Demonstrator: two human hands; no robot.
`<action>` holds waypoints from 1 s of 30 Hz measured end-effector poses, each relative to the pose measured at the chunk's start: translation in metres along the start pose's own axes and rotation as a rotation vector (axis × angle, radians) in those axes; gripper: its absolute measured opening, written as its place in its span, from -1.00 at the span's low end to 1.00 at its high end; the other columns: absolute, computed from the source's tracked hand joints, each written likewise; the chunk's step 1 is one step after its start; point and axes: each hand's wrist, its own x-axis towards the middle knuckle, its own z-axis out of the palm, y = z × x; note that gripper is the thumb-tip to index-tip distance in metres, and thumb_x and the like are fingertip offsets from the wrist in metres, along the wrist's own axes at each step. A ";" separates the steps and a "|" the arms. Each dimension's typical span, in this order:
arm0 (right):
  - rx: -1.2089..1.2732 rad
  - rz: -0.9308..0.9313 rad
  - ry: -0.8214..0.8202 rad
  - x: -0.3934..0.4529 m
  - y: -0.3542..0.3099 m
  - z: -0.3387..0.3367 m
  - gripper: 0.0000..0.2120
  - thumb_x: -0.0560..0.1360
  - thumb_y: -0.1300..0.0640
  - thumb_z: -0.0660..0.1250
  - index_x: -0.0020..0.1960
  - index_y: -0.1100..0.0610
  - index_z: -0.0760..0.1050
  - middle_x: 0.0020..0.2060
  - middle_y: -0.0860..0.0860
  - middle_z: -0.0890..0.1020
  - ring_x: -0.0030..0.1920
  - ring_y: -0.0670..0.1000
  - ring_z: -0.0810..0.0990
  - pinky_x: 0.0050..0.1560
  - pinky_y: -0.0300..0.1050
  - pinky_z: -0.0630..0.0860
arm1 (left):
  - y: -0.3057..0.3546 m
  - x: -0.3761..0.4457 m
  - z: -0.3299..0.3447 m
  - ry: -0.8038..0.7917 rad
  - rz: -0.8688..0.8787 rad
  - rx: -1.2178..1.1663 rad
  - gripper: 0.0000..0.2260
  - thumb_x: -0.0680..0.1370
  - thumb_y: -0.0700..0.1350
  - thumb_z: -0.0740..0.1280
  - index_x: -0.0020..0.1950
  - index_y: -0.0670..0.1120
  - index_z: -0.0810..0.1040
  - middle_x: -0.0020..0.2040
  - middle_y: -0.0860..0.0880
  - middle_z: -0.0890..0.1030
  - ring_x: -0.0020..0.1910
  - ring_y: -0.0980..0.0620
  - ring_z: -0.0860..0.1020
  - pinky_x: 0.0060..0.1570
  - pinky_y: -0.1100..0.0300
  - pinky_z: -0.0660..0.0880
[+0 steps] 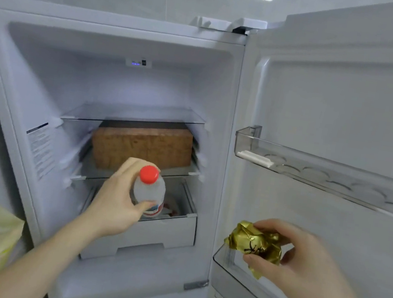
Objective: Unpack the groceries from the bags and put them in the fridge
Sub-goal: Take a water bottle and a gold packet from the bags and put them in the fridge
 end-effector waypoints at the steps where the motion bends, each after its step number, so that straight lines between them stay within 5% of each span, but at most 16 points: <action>1: 0.006 0.015 -0.002 0.000 0.003 0.001 -0.67 0.32 -0.08 0.63 0.01 -0.28 0.61 -0.03 -0.48 0.58 -0.24 -0.32 0.57 -0.19 -0.40 0.47 | -0.008 -0.003 0.010 -0.032 0.006 0.060 -0.46 0.37 -0.20 0.60 0.20 0.18 0.47 0.21 0.23 0.51 0.15 0.11 0.56 0.13 0.03 0.54; 5: 0.017 0.078 -0.010 -0.003 0.016 0.007 -0.68 0.31 -0.09 0.64 0.00 -0.26 0.62 -0.04 -0.49 0.57 -0.26 -0.32 0.57 -0.23 -0.34 0.45 | -0.056 -0.009 0.063 -0.148 0.023 0.226 -0.50 0.43 -0.27 0.45 0.23 0.20 0.46 0.26 0.32 0.51 0.19 0.14 0.56 0.06 0.07 0.58; 10: -0.003 0.166 -0.011 -0.008 0.034 0.012 -0.67 0.31 -0.10 0.63 -0.01 -0.31 0.60 0.00 -0.55 0.53 -0.28 -0.37 0.56 -0.19 -0.31 0.41 | -0.112 0.000 0.121 -0.236 0.047 0.288 -0.41 0.37 -0.41 0.44 0.29 0.09 0.55 0.32 0.18 0.55 0.33 0.09 0.50 -0.06 0.14 0.62; 16: -0.072 0.241 -0.003 -0.019 0.052 0.009 -0.61 0.26 -0.20 0.61 0.03 -0.39 0.57 -0.02 -0.44 0.63 0.03 -0.28 0.59 -0.13 -0.30 0.47 | -0.155 0.030 0.176 -0.298 0.077 0.297 -0.35 0.34 -0.51 0.32 0.35 -0.01 0.54 0.41 0.04 0.49 0.44 -0.03 0.38 0.12 0.07 0.58; 21: -0.029 0.309 0.015 -0.014 0.052 0.013 -0.55 0.25 -0.17 0.64 0.04 -0.44 0.55 -0.06 -0.41 0.64 -0.02 -0.25 0.62 -0.10 -0.28 0.48 | -0.173 0.053 0.212 -0.444 -0.064 0.296 -0.44 0.45 -0.43 0.36 0.42 -0.11 0.42 0.53 -0.10 0.30 0.47 -0.18 0.30 0.42 -0.02 0.35; 30: -0.086 0.351 0.029 -0.009 0.032 0.010 -0.64 0.29 -0.15 0.62 0.02 -0.35 0.59 -0.06 -0.45 0.62 -0.11 -0.29 0.61 -0.11 -0.33 0.46 | -0.175 0.083 0.241 -0.533 -0.180 0.109 -0.52 0.44 -0.23 0.49 0.32 -0.19 0.43 0.42 -0.15 0.34 0.34 -0.21 0.44 0.33 0.00 0.43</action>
